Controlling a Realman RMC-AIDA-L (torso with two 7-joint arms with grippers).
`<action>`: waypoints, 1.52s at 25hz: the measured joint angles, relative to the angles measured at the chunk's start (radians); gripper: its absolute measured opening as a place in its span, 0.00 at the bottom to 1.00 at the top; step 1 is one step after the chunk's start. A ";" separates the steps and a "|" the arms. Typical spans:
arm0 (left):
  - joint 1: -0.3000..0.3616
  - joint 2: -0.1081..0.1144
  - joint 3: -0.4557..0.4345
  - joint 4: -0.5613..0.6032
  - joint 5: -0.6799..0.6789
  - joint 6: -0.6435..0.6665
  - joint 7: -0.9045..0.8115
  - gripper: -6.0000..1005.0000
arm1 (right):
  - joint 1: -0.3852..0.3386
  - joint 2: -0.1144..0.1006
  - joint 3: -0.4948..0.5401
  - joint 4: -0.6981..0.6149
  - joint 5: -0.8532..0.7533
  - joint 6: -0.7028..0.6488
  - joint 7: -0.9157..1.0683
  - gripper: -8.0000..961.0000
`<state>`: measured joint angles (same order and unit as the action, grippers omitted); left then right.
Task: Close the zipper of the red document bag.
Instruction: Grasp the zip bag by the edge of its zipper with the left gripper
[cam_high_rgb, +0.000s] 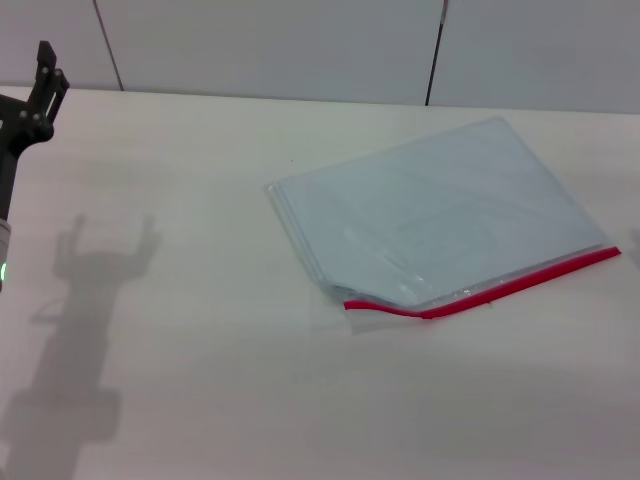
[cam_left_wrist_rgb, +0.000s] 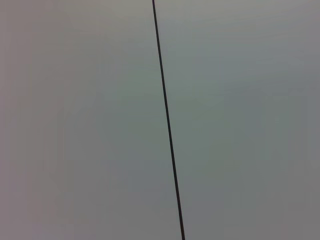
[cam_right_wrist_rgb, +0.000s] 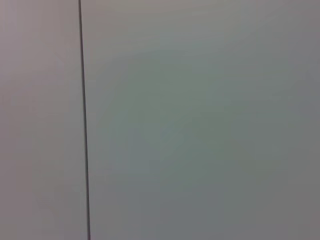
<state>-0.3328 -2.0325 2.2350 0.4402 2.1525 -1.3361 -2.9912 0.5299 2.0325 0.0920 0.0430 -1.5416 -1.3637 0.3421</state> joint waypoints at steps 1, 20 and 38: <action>0.000 0.000 0.000 0.000 0.000 0.000 0.000 0.89 | 0.000 0.000 0.000 0.000 0.000 0.000 0.000 0.93; -0.002 0.000 0.000 0.000 0.001 0.000 0.000 0.89 | -0.001 0.000 0.000 0.000 0.000 0.000 0.000 0.93; -0.029 0.022 0.135 0.008 0.012 0.031 0.001 0.89 | -0.003 0.000 0.000 0.000 0.000 0.000 0.000 0.93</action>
<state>-0.3619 -2.0103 2.3705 0.4486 2.1647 -1.3054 -2.9907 0.5267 2.0320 0.0920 0.0427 -1.5416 -1.3636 0.3421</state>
